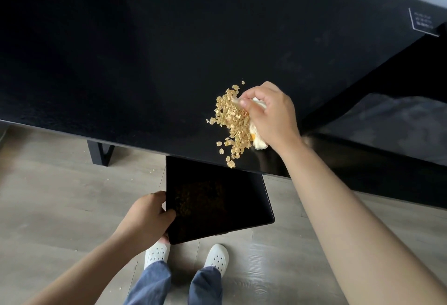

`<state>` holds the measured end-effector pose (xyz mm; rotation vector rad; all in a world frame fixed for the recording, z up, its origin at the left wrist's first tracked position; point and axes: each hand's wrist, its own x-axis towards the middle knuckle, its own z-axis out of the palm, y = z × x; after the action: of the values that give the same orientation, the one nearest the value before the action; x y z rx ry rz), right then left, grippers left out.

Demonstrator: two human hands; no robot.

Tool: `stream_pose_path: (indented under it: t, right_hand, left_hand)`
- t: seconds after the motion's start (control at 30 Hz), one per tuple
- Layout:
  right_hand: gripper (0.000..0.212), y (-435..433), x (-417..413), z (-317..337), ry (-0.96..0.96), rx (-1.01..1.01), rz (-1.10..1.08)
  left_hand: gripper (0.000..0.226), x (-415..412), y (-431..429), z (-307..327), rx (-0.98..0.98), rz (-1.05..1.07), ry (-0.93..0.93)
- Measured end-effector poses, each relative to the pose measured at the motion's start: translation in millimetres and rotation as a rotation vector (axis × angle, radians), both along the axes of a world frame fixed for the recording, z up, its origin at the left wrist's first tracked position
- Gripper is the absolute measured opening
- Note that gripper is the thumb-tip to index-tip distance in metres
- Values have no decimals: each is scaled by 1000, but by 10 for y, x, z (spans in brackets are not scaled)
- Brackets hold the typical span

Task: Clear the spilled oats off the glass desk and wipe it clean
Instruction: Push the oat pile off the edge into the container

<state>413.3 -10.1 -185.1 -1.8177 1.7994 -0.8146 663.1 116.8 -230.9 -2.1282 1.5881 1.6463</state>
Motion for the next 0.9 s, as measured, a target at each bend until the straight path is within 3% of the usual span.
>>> stream_pose_path:
  t: [0.43,0.67,0.9]
  right_hand:
    - [6,867,368,-20,-75,-24,65]
    - [8,1296,617,-80,-228,-16,16]
    - [7,1005,456,262,-311,-112,-150]
  left_hand:
    - [17,92,-25,129,-7,31,26]
    - [17,108,-3,138,-20,24,30]
    - [21,122,-1,148,-10,10,30]
